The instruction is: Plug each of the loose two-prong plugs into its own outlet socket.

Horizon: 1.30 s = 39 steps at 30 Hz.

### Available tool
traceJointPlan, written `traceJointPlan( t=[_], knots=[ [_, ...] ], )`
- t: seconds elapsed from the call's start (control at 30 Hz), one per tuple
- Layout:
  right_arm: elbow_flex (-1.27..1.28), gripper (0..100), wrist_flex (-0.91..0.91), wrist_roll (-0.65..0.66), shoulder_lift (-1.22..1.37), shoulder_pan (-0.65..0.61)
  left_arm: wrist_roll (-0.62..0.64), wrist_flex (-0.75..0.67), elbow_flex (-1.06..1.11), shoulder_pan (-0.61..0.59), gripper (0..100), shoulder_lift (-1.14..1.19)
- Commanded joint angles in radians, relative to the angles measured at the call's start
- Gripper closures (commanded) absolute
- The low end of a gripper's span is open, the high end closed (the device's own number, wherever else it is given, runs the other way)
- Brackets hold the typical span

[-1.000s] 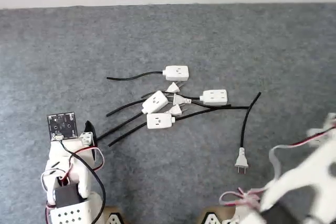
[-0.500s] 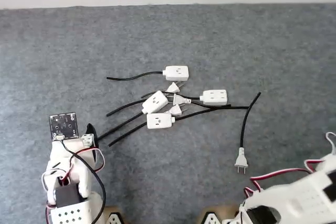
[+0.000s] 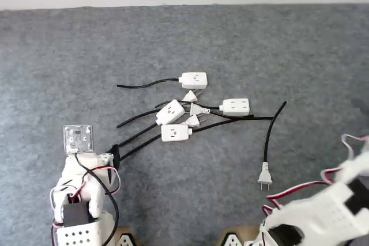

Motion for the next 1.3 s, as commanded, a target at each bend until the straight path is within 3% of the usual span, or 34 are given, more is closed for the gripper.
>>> traceJointPlan(
  t=[0.0, 0.17, 0.47, 0.63, 0.87, 1.13, 1.27],
  knots=[
    [-0.005, 89.8, 0.097, -0.034, -0.154, -0.131, 0.006, 0.008, -0.064, 0.012, 78, -0.005],
    [0.169, 90.0, 0.053, -0.123, -0.320, -0.240, -0.028, 0.009, -0.088, 0.012, 78, 0.054],
    [0.446, 89.8, -0.010, -0.150, -0.607, -0.318, -0.021, -0.066, -0.407, 0.049, 78, 0.597],
    [0.643, 89.8, -0.050, -0.164, -0.674, -0.429, 0.049, -0.049, -0.622, 0.178, 78, 0.922],
    [0.973, 90.2, -0.389, -0.305, -0.736, -0.564, 0.097, -0.051, -0.860, 0.388, 79, 1.224],
    [1.077, 95.5, -0.487, -0.305, -0.753, -0.588, 0.132, -0.058, -1.053, 0.631, 92, 1.401],
    [1.077, 98.9, -0.487, -0.301, -0.753, -0.581, 0.132, -0.123, -1.142, 0.692, 98, 1.521]
  ],
)
